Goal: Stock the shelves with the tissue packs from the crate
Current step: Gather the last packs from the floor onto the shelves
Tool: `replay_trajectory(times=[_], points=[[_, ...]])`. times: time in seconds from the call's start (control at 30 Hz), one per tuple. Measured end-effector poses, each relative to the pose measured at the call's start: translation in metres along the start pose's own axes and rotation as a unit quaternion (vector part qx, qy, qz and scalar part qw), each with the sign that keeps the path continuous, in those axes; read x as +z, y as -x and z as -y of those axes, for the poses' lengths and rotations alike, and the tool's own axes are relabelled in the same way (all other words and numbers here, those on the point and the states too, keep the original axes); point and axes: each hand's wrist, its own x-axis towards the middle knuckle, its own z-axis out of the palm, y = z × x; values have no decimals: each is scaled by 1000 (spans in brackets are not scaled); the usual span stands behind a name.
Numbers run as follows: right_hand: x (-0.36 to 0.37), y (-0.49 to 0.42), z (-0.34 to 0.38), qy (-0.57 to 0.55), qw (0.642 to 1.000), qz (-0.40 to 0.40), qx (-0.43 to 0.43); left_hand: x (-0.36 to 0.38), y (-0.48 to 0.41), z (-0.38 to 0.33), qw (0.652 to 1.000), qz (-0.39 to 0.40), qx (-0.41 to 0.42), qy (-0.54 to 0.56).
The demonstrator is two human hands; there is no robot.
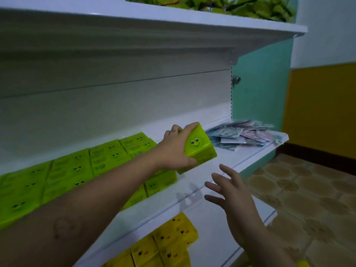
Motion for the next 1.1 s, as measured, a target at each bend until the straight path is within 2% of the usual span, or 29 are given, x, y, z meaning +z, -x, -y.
replay_trajectory(times=[0.17,0.3,0.37,0.47,0.53,0.63,0.67,0.73,0.8,0.9,0.93,0.97,1.03,1.1], points=[[-15,-34,-29,16,999,-17,43,-21,-89,40,997,15,-71,-18],[-24,-79,-55,37,996,-54,60,-13,-151,78,982,50,-113,-142],[-24,-103,-63,42,995,-71,54,2,-174,99,972,72,-134,-182],[-21,-128,-69,80,993,-81,9,28,-197,135,959,136,-167,-185],[-21,-135,-69,106,992,-61,-15,43,-202,155,927,202,-195,-250],[-26,-135,-65,140,989,-27,-28,60,-198,164,842,273,-186,-427],[-27,-134,-65,144,989,-23,-28,63,-197,161,833,267,-169,-455],[-30,-130,-63,144,989,-18,-29,64,-202,152,857,266,-107,-429],[-31,-124,-65,150,988,-24,-32,65,-204,142,860,330,-73,-383],[-33,-112,-65,170,985,-29,-30,64,-194,133,800,404,-131,-423],[-34,-107,-62,179,983,-25,-24,62,-187,127,800,401,-139,-423],[-37,-101,-58,194,981,-20,-17,58,-179,115,816,386,-132,-409],[-52,-91,-51,228,973,-28,-9,52,-163,79,873,324,-79,-356],[-74,-83,-50,259,964,-56,-12,54,-141,33,910,288,-12,-298]])
